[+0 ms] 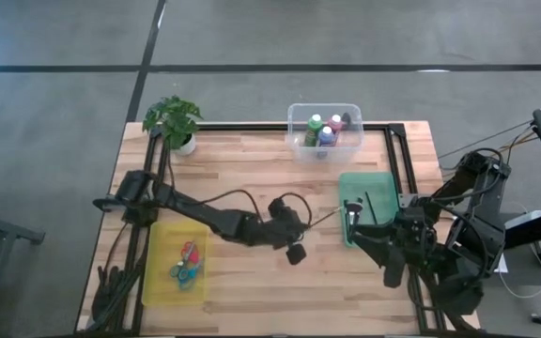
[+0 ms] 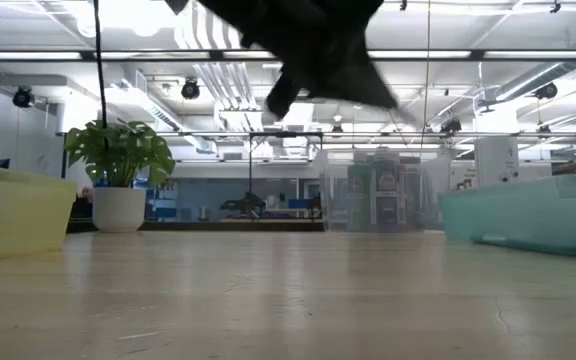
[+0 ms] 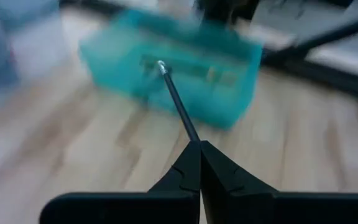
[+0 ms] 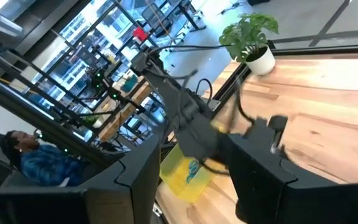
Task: Pick & Place Paint Supplies
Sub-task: Put the black eyeshadow brush into the green bin
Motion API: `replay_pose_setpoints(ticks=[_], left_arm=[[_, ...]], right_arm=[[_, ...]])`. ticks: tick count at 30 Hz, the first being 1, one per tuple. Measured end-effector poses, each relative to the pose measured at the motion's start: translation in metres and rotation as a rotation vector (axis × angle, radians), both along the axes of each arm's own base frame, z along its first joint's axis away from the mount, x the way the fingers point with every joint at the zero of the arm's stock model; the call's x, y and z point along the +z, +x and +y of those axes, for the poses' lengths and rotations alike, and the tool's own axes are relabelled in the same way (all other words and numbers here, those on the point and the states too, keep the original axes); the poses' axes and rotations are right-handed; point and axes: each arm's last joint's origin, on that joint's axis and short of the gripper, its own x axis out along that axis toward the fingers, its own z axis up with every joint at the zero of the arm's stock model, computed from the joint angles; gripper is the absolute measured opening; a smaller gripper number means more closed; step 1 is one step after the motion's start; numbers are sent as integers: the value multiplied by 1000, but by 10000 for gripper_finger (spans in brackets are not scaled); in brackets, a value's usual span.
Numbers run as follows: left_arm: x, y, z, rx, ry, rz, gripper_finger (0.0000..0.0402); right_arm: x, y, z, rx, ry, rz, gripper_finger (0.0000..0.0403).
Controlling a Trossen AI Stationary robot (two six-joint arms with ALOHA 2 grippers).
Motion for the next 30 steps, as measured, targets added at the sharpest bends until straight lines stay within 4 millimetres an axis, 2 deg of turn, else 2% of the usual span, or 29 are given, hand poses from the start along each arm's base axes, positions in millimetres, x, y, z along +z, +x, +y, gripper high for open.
replay_pose_setpoints(ticks=[4,9,16,23,26,30], left_arm=[[17,8,3,-84,31,-88,0],[37,31,15,-158,41,-176,0],[32,77,37,-237,63,-201,0],[9,113,53,-240,66,-193,2],[-5,124,58,-260,16,-187,17],[-21,129,62,-277,-17,-159,59]], right_arm=[[1,0,0,2,-11,-3,178],[1,0,1,0,-13,-6,178],[2,0,1,-5,-35,-7,178],[2,0,1,-6,-39,-9,178],[3,1,2,-1,-48,-10,178],[4,1,2,-6,-53,-18,178]])
